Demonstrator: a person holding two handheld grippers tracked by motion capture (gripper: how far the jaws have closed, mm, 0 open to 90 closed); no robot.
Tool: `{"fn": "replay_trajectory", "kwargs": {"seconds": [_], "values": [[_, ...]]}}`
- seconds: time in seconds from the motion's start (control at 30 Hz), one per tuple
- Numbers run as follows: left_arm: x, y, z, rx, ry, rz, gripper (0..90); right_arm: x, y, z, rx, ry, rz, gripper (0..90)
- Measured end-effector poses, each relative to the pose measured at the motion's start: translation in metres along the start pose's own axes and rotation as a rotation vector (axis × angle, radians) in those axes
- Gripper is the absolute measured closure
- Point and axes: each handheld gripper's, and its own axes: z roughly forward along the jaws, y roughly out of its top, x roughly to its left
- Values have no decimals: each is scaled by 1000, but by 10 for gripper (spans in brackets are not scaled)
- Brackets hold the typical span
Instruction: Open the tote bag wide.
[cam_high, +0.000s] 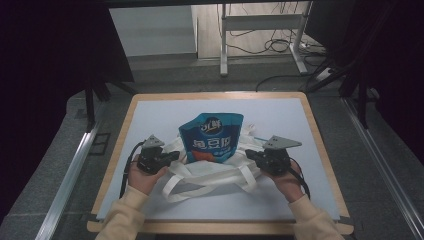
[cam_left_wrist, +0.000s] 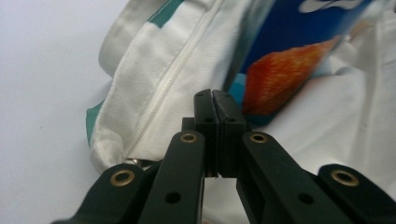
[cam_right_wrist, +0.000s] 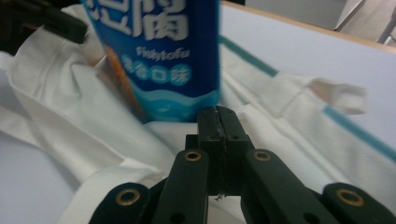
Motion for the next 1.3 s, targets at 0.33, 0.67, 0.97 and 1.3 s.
{"fn": "replay_trajectory", "kwargs": {"seconds": [0.33,0.67,0.97,1.3], "values": [[10,1,18,14,27,-42,896,12,-37,12,148,31,-9,890],[13,3,22,21,22,-52,898,18,-59,18,203,45,-15,891],[9,3,8,-10,16,-39,894,15,-48,13,164,32,-12,890],[-4,3,-26,-85,-26,-19,893,6,-29,2,88,9,7,890]]}}
